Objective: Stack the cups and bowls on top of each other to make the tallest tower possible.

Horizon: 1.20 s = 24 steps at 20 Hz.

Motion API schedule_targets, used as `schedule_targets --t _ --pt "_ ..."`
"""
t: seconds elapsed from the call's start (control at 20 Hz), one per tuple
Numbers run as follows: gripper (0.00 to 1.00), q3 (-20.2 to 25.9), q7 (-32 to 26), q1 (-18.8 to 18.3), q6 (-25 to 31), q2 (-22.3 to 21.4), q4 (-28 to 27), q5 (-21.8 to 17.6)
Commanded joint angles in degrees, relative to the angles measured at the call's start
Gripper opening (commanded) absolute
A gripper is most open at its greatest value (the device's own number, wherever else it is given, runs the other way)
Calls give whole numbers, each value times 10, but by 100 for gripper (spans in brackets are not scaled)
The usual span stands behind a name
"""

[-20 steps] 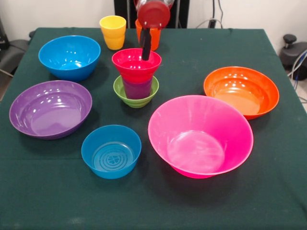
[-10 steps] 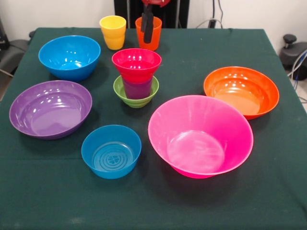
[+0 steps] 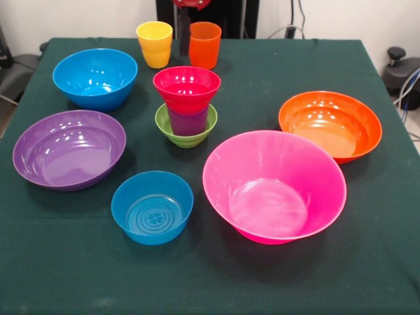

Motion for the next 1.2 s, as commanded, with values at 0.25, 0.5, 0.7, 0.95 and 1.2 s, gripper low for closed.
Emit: schedule_targets --t 0.25,0.5,0.7,0.95,1.2 --pt "100 54 -126 -14 -16 40 42 -78" --pt "100 55 -99 -3 -18 35 54 -82" --pt "100 55 -90 18 -17 23 68 -91" --pt "100 58 -73 52 -32 16 84 -98" --pt "100 51 -58 70 -33 9 92 -93"
